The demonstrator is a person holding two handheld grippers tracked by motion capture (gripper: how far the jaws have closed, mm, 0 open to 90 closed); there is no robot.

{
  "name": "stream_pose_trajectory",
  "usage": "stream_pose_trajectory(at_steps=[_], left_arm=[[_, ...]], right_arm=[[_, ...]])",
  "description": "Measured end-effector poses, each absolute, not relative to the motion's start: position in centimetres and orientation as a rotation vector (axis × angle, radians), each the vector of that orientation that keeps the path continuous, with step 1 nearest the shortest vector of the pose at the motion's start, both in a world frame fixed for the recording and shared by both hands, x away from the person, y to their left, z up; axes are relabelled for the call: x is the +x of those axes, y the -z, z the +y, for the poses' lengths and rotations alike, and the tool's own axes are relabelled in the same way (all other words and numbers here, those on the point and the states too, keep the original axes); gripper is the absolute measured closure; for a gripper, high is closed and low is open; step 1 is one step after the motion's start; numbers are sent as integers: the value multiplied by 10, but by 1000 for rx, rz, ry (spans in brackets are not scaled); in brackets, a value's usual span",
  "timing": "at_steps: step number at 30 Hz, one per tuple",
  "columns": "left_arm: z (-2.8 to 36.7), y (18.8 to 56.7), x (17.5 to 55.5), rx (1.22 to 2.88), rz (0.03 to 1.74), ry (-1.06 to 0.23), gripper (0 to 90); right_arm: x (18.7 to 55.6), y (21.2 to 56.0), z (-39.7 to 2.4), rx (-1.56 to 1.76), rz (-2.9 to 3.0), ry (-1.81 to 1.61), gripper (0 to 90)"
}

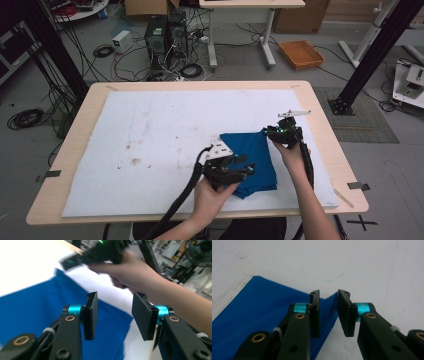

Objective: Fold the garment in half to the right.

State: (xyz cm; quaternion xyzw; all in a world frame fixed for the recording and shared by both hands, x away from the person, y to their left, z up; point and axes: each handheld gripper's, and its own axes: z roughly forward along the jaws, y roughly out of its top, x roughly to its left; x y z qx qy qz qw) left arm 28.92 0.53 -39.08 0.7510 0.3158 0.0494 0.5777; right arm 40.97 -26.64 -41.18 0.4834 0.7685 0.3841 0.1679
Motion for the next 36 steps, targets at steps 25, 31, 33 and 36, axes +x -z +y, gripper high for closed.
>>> stream_pose_trajectory(at_steps=[25, 31, 33, 36], left_arm=[[140, 391, 277, 1726, 896, -250, 552], [163, 395, 270, 1711, 918, -269, 553], [168, 397, 268, 1707, 930, -266, 550], [173, 400, 268, 1707, 945, -259, 549]], right_arm=[[359, 425, -288, 1502, 2083, -1167, 709], [303, 428, -294, 1494, 2108, -1327, 664], [288, 431, -296, 1501, 2122, -1337, 663], [276, 437, -296, 1508, 2138, -1328, 677]])
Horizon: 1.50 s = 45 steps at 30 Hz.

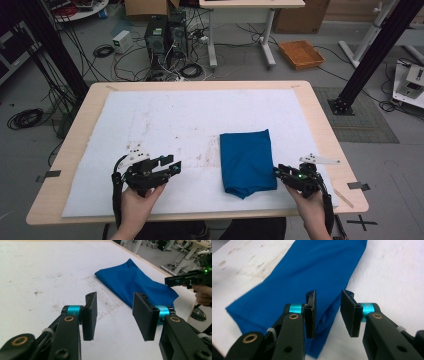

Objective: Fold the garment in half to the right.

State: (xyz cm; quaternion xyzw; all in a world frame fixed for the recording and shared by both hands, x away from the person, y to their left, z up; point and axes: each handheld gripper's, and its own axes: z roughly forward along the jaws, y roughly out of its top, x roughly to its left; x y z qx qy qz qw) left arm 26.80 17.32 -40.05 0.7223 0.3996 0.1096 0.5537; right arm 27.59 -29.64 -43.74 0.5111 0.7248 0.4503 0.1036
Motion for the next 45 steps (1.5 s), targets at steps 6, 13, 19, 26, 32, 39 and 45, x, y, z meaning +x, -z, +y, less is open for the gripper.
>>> stream_pose_trajectory(at_steps=[6, 13, 19, 26, 32, 39, 45], left_arm=[[173, 401, 267, 1707, 942, -254, 547], [174, 403, 268, 1719, 942, -254, 547], [177, 401, 270, 1727, 892, -258, 502], [191, 396, 289, 1757, 836, -320, 411], [211, 387, 304, 1741, 864, -484, 410], [232, 383, 307, 1740, 883, -670, 410], [246, 394, 309, 1733, 932, -656, 410]], right_arm=[[269, 444, -297, 1464, 2174, -1291, 900], [262, 446, -306, 1479, 2156, -1269, 900], [265, 443, -309, 1475, 2120, -1279, 749], [286, 417, -308, 1359, 2043, -1334, 499], [315, 394, -310, 1318, 1971, -1319, 380], [331, 391, -319, 1336, 1890, -1328, 287], [330, 394, -329, 1361, 1875, -1324, 283]])
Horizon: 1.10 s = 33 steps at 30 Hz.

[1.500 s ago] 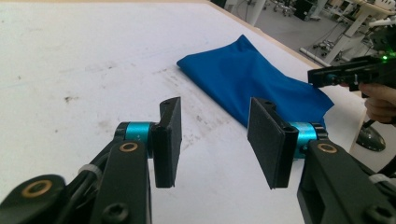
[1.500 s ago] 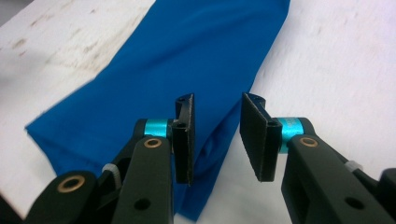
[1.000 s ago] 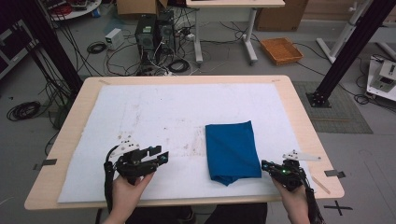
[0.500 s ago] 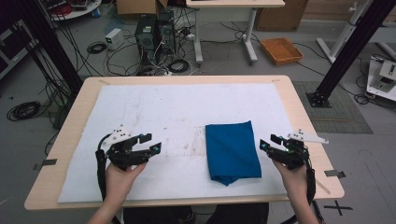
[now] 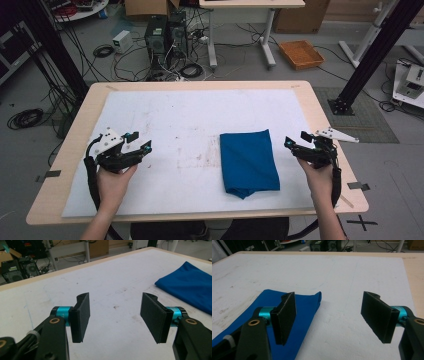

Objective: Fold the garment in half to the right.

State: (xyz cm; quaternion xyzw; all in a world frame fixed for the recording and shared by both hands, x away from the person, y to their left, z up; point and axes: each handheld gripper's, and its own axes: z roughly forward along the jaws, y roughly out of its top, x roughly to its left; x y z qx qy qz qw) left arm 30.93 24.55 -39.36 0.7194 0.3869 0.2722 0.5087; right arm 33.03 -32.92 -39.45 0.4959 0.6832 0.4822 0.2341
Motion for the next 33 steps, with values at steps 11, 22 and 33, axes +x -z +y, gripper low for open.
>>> stream_pose_trajectory(at_steps=[11, 22, 33], left_arm=[[248, 398, 310, 1747, 939, -669, 391], [247, 400, 312, 1761, 949, -654, 391], [247, 402, 314, 1759, 958, -657, 390]], right_arm=[[329, 393, -331, 1349, 1891, -1328, 284], [330, 393, -333, 1351, 1898, -1330, 284], [332, 395, -334, 1349, 1904, -1327, 272]])
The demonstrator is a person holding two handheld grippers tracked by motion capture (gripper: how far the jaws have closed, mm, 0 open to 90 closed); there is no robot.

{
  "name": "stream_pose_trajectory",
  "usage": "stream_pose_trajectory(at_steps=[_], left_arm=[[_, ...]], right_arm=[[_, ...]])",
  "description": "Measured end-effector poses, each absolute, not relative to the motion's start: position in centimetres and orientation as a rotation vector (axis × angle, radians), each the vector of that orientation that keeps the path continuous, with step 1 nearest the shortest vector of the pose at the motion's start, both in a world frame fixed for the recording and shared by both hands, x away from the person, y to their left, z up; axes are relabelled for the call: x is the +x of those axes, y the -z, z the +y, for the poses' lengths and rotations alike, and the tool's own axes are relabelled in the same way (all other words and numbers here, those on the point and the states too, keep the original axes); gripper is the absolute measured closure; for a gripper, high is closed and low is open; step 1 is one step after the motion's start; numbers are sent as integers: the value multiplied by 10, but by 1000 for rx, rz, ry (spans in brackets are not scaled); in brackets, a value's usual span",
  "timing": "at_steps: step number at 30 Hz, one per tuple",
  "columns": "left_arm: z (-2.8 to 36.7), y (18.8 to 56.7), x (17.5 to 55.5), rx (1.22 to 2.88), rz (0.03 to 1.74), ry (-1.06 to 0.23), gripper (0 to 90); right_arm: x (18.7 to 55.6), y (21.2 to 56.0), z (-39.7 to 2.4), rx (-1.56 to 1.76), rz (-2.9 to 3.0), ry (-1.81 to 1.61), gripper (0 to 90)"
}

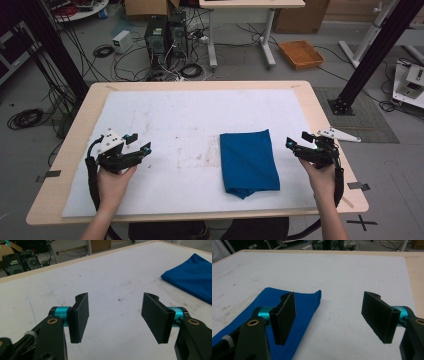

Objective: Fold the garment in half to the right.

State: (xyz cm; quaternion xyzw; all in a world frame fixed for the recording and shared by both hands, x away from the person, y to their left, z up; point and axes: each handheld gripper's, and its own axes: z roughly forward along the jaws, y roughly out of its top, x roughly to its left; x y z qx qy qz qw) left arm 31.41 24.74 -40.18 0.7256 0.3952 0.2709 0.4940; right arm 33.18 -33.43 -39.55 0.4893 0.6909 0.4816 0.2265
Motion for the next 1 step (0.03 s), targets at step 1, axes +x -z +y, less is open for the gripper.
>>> stream_pose_trajectory(at_steps=[1], left_arm=[[247, 402, 315, 1761, 960, -657, 390]], right_arm=[[332, 396, -335, 1349, 1906, -1329, 270]])
